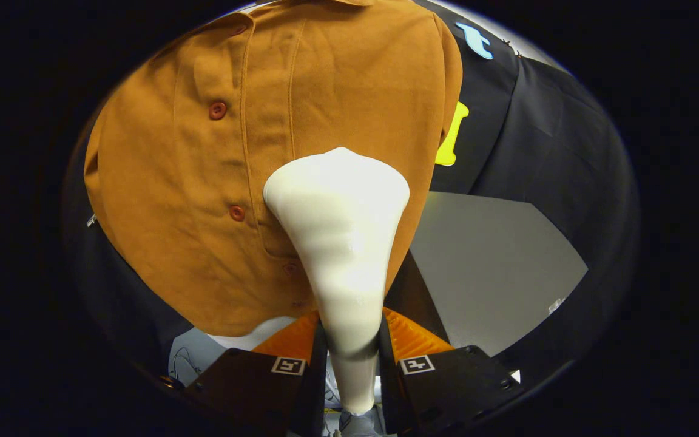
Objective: Iron the clothes twice with a garment steamer, once on the left side and once on the right side.
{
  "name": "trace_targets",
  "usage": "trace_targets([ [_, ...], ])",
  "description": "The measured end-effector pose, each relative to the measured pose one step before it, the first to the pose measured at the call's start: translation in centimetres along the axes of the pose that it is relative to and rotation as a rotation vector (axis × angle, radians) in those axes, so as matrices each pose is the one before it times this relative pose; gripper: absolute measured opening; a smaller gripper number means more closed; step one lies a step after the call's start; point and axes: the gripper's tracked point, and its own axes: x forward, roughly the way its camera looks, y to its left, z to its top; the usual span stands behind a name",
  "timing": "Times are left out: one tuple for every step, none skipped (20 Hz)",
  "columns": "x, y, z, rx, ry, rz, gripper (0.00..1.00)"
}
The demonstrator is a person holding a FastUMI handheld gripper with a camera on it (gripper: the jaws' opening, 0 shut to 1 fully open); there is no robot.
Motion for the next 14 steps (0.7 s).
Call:
trace_targets([
  [0.197, -0.141, -0.489, -0.00038, 0.01025, -0.00045, 0.41],
  [0.106, -0.106, -0.414, -0.00134, 0.01075, -0.00126, 0.42],
  [0.196, -0.055, -0.38, -0.00074, 0.00964, -0.00094, 0.41],
  [0.026, -0.081, -0.247, -0.0001, 0.00666, -0.00021, 0.41],
  [0.095, -0.098, -0.351, -0.00061, 0.0061, 0.00007, 0.41],
  [0.069, -0.113, -0.421, -0.00071, 0.00631, 0.0001, 0.42],
  [0.03, -0.153, -0.37, -0.00184, 0.00778, -0.00056, 0.41],
  [-0.041, -0.162, -0.236, 0.00094, 0.00735, -0.0005, 0.41],
  [-0.178, -0.163, -0.317, 0.00252, 0.00322, 0.00013, 0.41],
  [-0.302, -0.156, -0.249, 0.00417, -0.00327, -0.00214, 0.42],
  [-0.454, -0.196, 0.085, 0.00191, -0.00726, -0.00447, 0.42],
  [-0.624, -0.121, 0.137, 0.00165, -0.01147, -0.00182, 0.42],
  [-0.712, 0.035, 0.439, 0.00052, -0.01826, 0.00068, 0.41],
  [-0.98, 0.102, 0.716, -0.00135, -0.02559, 0.00102, 0.41],
])
